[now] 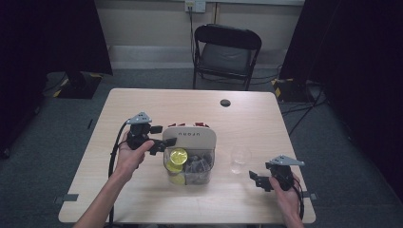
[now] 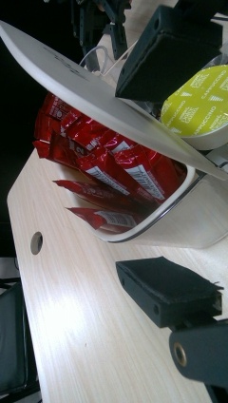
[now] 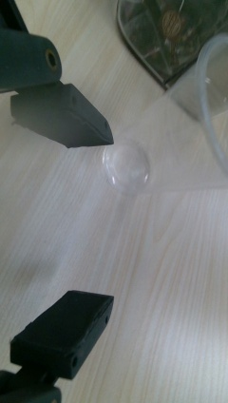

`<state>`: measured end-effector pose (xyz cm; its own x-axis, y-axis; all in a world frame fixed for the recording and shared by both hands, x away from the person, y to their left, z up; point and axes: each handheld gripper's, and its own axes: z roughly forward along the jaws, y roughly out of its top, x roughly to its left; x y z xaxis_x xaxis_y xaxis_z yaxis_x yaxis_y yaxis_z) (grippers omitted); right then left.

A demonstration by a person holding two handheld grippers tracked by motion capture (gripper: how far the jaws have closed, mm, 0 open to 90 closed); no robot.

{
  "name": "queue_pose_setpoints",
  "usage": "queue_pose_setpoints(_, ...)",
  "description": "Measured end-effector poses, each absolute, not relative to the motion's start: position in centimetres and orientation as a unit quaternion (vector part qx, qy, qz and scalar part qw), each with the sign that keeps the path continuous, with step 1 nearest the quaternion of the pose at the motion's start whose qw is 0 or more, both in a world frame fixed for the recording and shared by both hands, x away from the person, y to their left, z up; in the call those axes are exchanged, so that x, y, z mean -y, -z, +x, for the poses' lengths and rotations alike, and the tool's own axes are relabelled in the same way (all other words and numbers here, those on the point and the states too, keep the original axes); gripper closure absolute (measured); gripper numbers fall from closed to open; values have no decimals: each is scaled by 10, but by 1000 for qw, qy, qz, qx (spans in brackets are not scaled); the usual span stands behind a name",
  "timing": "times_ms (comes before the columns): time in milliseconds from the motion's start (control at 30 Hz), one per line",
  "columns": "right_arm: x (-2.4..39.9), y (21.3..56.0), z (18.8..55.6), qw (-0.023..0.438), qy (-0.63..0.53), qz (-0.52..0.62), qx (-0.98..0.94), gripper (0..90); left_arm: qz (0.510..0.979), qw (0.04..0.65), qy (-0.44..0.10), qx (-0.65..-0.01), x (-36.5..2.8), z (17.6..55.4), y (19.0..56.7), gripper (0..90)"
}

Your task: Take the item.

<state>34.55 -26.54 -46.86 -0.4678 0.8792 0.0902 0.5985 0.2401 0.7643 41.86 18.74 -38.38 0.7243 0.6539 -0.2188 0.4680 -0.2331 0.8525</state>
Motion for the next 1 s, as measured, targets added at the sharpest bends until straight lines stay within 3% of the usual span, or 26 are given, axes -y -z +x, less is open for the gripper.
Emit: queue_pose_setpoints(1000, 231, 417, 320, 172, -456, 395, -779, 277, 777, 509, -92, -360, -188, 418, 384, 152)
